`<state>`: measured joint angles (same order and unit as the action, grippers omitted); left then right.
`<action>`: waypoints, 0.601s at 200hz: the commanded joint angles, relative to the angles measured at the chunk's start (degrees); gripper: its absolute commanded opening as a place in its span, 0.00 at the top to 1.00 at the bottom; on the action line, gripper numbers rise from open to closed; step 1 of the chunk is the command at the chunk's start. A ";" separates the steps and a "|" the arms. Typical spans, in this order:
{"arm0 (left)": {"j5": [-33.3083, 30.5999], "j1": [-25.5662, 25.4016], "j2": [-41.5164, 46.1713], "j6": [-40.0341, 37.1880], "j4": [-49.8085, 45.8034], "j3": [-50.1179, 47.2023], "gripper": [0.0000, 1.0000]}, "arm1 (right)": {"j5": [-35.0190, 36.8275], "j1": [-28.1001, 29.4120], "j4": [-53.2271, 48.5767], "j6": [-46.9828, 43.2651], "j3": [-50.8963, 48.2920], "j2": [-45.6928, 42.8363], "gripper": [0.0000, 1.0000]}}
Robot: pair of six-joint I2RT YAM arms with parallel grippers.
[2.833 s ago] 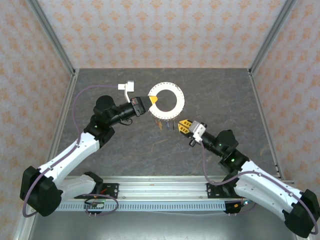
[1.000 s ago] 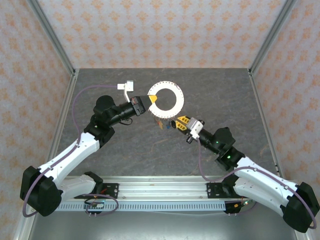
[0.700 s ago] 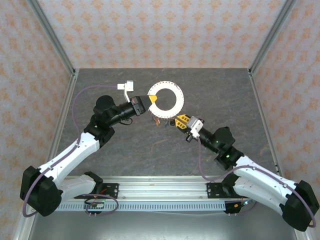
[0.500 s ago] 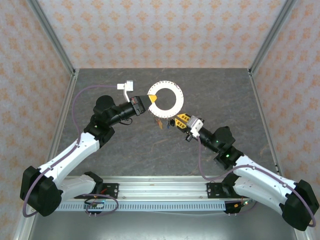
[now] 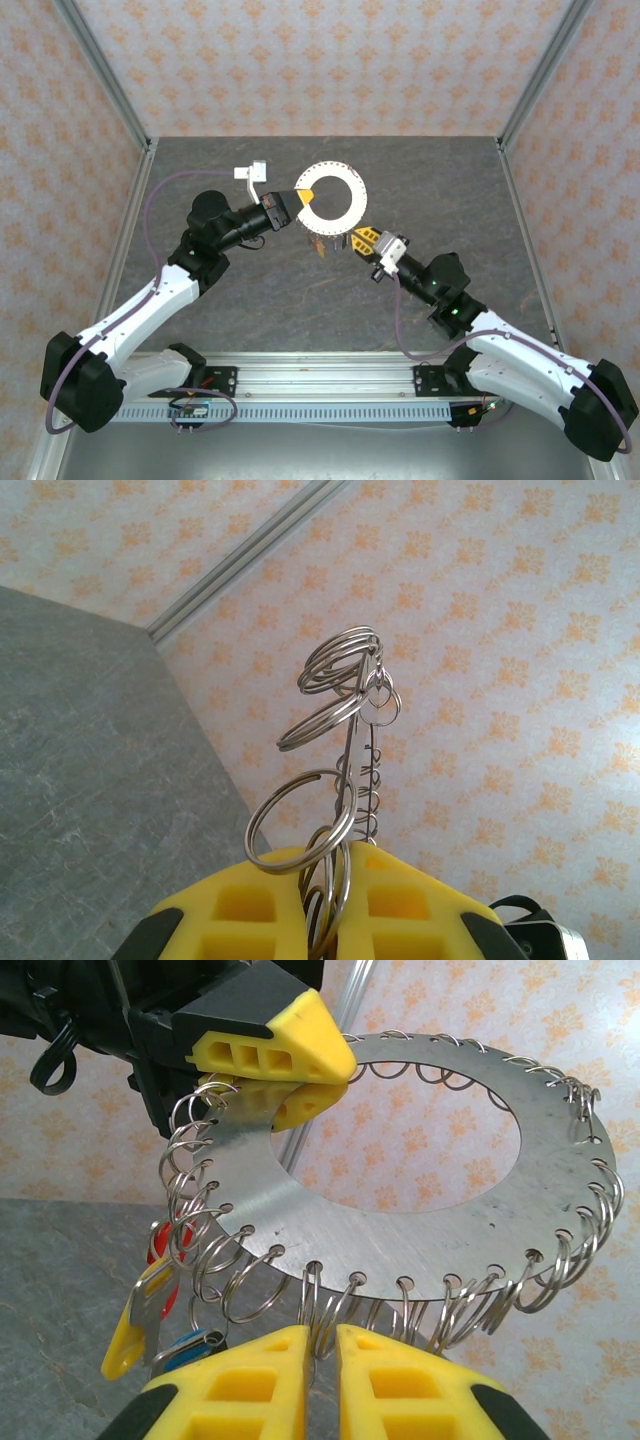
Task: Put the keys on the keyring
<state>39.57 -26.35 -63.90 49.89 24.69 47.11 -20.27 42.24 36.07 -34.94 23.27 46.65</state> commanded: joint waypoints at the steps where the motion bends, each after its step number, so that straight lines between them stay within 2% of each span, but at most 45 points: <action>1: -0.66 0.25 0.35 0.72 2.86 1.58 1.00 | 0.68 0.30 1.97 -1.37 1.52 0.36 0.86; 120: -0.50 0.25 0.26 0.64 2.60 1.71 1.00 | 1.84 0.30 2.35 -1.80 1.52 0.08 0.86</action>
<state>38.96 -26.35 -63.90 50.04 24.67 47.11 -18.81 42.24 36.07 -36.14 23.27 47.35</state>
